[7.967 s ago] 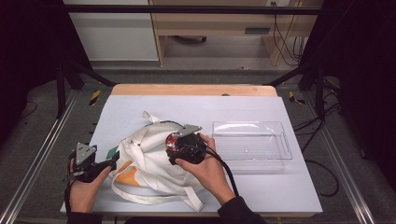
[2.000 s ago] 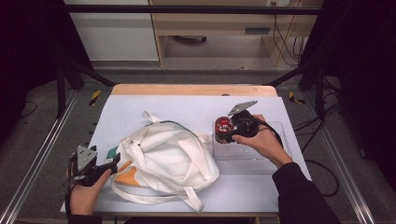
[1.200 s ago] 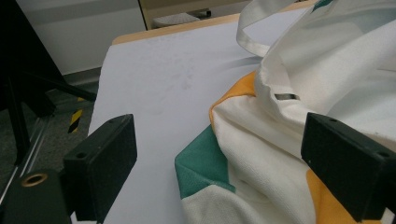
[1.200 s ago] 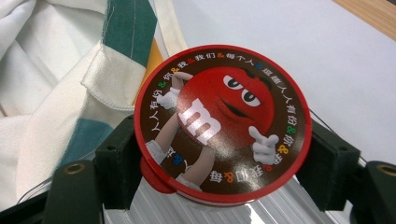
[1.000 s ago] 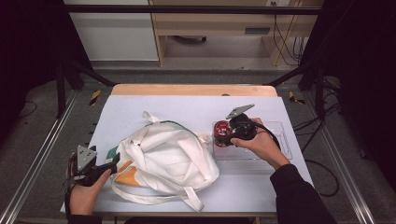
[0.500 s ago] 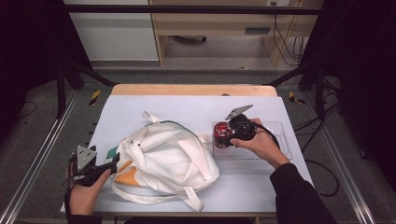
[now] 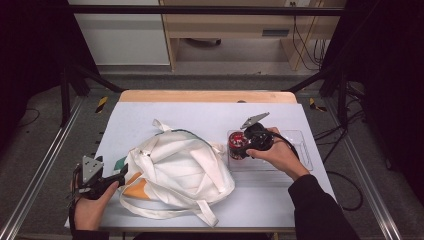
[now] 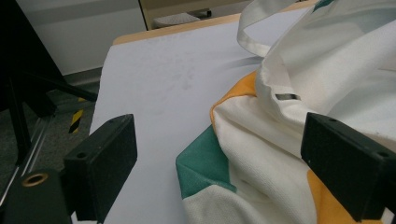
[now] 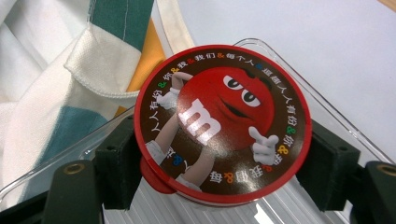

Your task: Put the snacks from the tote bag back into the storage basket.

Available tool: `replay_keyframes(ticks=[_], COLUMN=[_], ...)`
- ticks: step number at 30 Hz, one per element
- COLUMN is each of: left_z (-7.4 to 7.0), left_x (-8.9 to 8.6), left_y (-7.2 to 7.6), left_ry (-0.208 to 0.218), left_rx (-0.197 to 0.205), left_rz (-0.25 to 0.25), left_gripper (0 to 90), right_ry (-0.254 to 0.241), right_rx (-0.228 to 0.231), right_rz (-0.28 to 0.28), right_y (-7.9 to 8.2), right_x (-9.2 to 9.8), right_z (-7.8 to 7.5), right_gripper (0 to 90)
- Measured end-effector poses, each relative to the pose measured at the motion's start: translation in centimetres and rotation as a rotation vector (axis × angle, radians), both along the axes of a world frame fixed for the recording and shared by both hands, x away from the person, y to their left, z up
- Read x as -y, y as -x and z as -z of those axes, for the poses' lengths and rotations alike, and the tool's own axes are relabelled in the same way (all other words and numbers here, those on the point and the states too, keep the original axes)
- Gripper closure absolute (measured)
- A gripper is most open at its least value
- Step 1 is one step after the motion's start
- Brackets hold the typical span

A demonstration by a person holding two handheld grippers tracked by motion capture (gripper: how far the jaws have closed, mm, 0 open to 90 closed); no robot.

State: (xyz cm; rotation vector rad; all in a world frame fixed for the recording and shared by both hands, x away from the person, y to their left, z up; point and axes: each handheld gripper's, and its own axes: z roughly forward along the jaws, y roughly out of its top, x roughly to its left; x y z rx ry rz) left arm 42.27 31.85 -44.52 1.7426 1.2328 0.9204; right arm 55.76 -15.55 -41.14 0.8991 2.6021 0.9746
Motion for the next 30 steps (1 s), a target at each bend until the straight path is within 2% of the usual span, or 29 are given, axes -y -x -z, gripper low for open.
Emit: replay_keyframes(ticks=[30], left_z=[-0.04], left_x=[-0.11], left_y=[0.03], left_ry=[0.002], left_rx=[0.0], left_rz=[-0.002], left_gripper=[10.8], right_ry=[0.026], right_rx=[-0.034], right_rz=[0.009], right_y=[-0.54], right_x=[-0.22], right_z=[0.98], right_gripper=[26.0])
